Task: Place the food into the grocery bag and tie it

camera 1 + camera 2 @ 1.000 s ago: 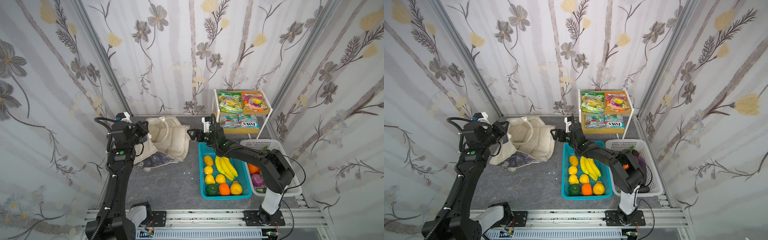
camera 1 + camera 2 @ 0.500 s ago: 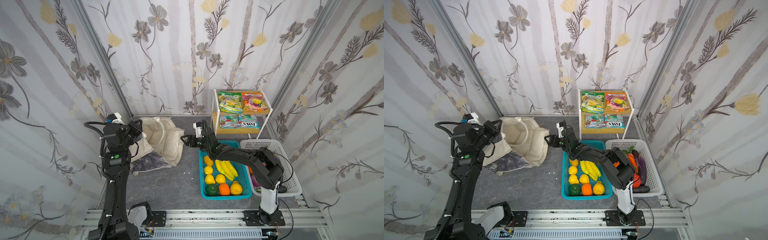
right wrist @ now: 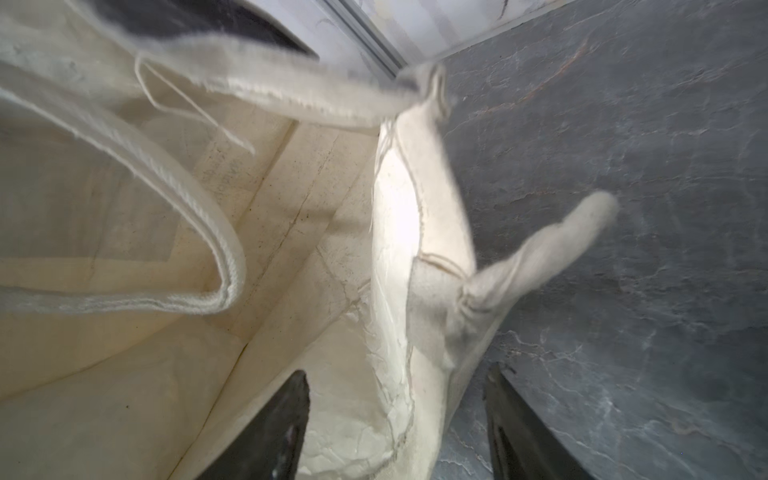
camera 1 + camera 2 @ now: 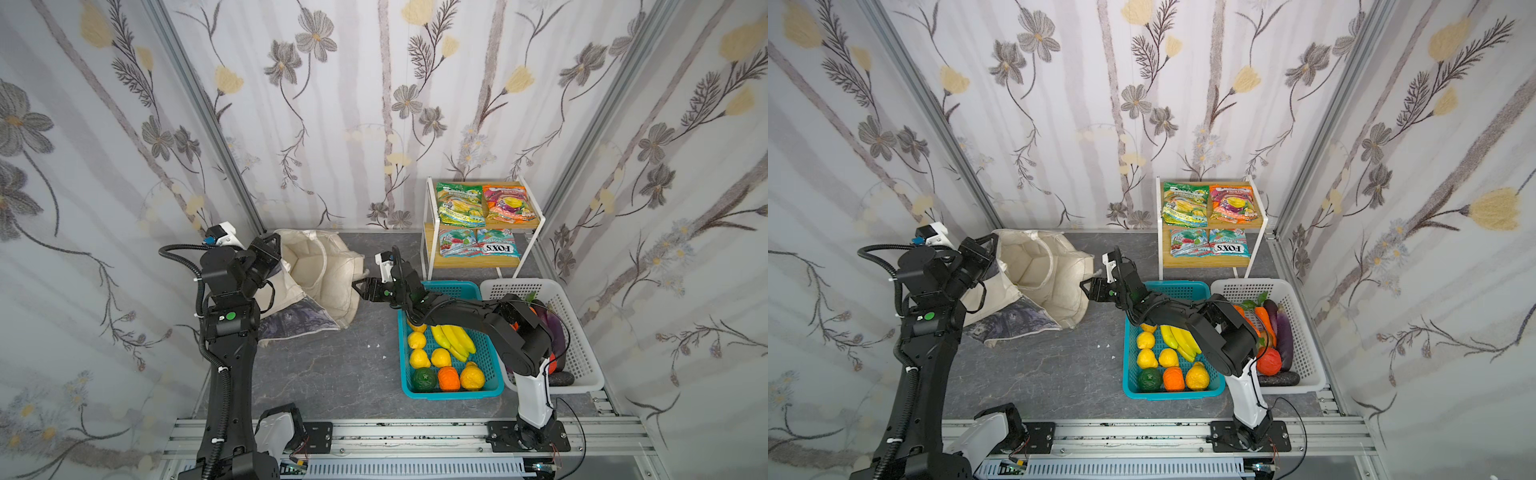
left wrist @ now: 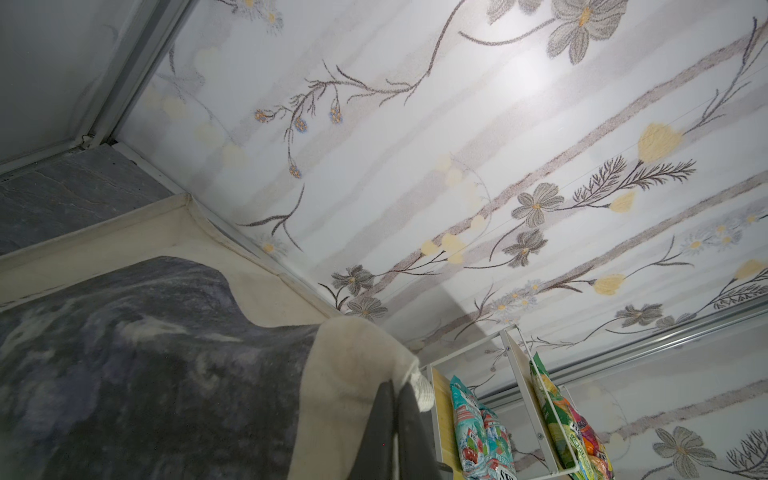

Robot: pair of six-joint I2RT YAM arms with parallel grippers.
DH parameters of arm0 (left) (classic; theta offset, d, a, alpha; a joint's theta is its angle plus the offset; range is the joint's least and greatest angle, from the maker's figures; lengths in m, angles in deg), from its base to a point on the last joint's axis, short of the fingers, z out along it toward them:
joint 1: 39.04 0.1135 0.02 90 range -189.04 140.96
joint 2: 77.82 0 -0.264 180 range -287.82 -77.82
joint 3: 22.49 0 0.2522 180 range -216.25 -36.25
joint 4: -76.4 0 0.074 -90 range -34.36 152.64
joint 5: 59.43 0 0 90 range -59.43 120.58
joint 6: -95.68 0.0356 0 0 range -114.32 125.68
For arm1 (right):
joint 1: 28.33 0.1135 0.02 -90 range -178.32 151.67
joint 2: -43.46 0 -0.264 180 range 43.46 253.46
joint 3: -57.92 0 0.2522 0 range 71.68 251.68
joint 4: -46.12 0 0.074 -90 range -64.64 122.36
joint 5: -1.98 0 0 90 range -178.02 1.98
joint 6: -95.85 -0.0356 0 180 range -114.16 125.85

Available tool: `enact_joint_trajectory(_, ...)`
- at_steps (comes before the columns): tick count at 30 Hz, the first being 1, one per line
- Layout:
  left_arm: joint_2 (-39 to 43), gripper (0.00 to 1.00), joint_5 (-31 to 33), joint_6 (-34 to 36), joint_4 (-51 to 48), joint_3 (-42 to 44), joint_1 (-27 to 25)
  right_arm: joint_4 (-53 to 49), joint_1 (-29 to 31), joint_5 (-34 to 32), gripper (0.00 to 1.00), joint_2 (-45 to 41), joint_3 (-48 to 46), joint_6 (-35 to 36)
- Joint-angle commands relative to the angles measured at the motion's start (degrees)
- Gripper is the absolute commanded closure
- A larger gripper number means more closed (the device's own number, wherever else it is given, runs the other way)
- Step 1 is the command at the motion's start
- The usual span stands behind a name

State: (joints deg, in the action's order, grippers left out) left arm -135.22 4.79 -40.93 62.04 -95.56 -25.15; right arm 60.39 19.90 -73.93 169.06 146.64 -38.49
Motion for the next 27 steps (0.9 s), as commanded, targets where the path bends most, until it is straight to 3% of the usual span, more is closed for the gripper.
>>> enact_joint_trajectory(1, 0.78, 1.00, 0.81, -1.28, 6.13, -1.22, 0.11, 1.88, 0.88, -0.16, 0.25, 0.78, 0.71, -2.06)
enact_joint_trajectory(7, 1.51, 1.00, 0.49, -2.86, 6.49, -1.44, 0.08, 6.89, 1.67, 2.94, 0.29, 2.17, 0.65, -3.06)
enact_joint_trajectory(9, 2.15, 1.00, 0.90, -2.94, 6.57, -1.42, 0.11, 9.93, 1.78, 3.40, 0.37, 2.99, 0.69, -4.14)
enact_joint_trajectory(12, 2.52, 1.00, 0.65, -3.39, 6.66, -1.53, 0.08, 12.22, 1.80, 4.00, 0.58, 4.29, 0.84, -5.13)
enact_joint_trajectory(14, 2.73, 1.00, 0.76, -3.08, 6.67, -1.19, 0.08, 14.26, 1.78, 4.22, 0.83, 3.81, -0.22, -5.10)
enact_joint_trajectory(16, 2.91, 1.00, 0.98, -2.26, 6.67, -0.12, 0.08, 14.28, 1.49, 3.83, 1.00, 1.50, -1.64, -3.53)
enact_joint_trajectory(22, 1.98, 1.00, -0.81, 1.82, 6.49, 6.90, -0.73, -2.06, 0.44, 1.59, 1.00, -9.36, 0.94, 5.58)
enact_joint_trajectory(27, 1.85, 1.00, 2.63, 5.79, 4.47, 11.41, -4.58, -17.09, 0.46, 5.46, 1.00, -13.36, 9.44, 11.82)
